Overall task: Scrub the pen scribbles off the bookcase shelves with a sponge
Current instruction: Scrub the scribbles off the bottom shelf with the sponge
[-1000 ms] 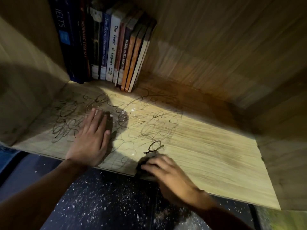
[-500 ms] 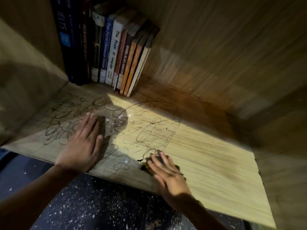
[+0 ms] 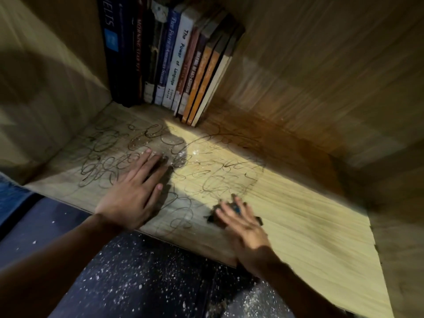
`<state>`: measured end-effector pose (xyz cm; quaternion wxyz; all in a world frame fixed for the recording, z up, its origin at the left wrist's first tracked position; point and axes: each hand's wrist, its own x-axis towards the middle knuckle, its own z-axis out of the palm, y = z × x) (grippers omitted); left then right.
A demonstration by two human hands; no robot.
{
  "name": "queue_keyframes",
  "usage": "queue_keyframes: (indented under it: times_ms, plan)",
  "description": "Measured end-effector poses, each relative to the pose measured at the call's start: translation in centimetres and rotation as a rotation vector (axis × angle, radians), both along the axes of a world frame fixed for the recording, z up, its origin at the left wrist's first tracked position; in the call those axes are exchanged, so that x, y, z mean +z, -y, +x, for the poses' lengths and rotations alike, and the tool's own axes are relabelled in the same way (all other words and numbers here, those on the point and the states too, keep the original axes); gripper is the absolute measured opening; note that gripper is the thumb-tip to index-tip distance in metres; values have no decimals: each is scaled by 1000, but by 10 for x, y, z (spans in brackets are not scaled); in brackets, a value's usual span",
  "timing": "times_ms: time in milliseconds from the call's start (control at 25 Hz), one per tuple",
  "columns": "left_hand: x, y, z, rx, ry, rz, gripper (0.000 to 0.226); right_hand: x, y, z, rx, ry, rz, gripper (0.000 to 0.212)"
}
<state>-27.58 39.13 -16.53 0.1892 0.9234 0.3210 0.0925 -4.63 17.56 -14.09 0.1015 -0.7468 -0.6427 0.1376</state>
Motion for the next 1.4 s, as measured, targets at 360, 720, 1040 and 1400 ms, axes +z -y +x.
queue_keyframes:
  times_ms: [360, 720, 1040, 1400]
  plan:
    - [1, 2, 1, 25, 63, -2, 70, -4, 2, -30, 60, 25, 62, 69]
    - [8, 2, 2, 64, 38, -20, 71, -12, -28, -45, -262, -62, 94, 46]
    - [15, 4, 3, 80, 21, -2, 74, -19, -45, 28, -648, -95, 342, 37]
    - [17, 5, 1, 74, 64, 13, 76, -25, -39, 39, -425, -61, 244, 34]
